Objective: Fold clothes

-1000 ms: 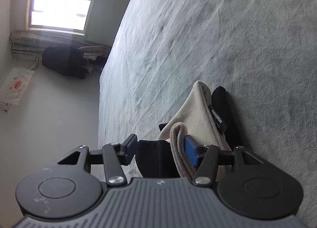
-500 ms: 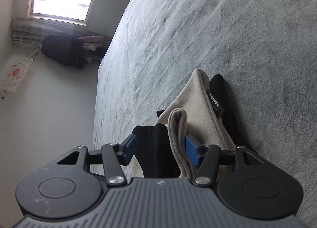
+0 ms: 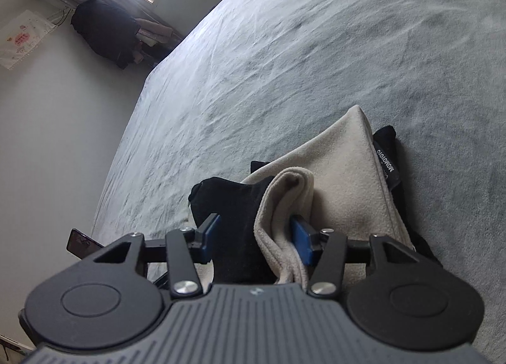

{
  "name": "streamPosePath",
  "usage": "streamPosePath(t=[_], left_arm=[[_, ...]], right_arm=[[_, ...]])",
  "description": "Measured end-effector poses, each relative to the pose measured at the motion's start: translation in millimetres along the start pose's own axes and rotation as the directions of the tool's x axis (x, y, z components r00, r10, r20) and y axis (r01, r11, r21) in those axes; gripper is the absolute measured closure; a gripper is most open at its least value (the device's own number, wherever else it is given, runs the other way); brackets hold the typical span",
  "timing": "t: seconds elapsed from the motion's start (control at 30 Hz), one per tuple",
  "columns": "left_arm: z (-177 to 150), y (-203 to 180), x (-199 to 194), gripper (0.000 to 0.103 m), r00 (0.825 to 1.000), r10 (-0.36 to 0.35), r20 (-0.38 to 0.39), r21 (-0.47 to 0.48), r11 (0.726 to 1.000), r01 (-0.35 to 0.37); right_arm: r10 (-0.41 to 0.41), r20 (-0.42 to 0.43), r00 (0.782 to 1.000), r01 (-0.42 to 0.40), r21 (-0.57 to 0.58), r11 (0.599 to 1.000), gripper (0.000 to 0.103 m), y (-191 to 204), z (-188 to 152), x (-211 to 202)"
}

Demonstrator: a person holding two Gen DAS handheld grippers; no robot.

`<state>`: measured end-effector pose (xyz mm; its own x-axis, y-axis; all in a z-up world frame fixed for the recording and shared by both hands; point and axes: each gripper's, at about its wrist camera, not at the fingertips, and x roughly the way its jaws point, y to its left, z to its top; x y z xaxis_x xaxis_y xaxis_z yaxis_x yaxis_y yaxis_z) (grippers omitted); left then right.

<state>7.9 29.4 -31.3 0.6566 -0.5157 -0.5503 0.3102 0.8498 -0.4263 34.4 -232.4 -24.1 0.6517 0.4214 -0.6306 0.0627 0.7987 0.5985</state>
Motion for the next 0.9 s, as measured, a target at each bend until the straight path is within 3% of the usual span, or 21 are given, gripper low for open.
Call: streamPosePath(t=[0.1,0.23,0.43,0.53,0.77,0.9], left_arm=[[-0.6,-3.7,0.1,0.093,1.000,0.011,0.005,0.014,1.000,-0.011],[1.3,-6.9,-1.5,0.092,0.999,0.013,0.042,-0.011,1.000,-0.012],[8.2,-11.2,-2.7,0.092,0.993,0.006,0.121,-0.065,0.998,0.001],[10.5,-13.5,4.5,0.092,0.992,-0.027,0.121,-0.086,0.996,0.038],[-0.2,-36.6,25.5,0.092,0.994,-0.086,0.066,0.004,0.996,0.086],[-6.6,-46.2,33.1,0.092,0.995,-0.095,0.023,0.054,0.994,0.093]], right_arm=[[-0.072,0.045,0.996,0.078,-0.144,0.986,0.074,14.0,-9.1,8.3],[0.023,0.103,0.994,-0.006,-0.165,0.986,0.082,10.5,0.6,-4.5],[0.174,0.159,0.972,-0.172,-0.026,0.985,0.084,-21.5,27.9,-27.4],[0.215,0.165,0.963,-0.225,0.047,0.973,0.084,-43.8,37.9,-29.8],[0.149,0.113,0.982,-0.166,0.157,0.973,0.084,-80.5,43.2,-27.3],[0.126,0.093,0.988,-0.137,0.122,0.983,0.078,-80.6,40.8,-27.7]])
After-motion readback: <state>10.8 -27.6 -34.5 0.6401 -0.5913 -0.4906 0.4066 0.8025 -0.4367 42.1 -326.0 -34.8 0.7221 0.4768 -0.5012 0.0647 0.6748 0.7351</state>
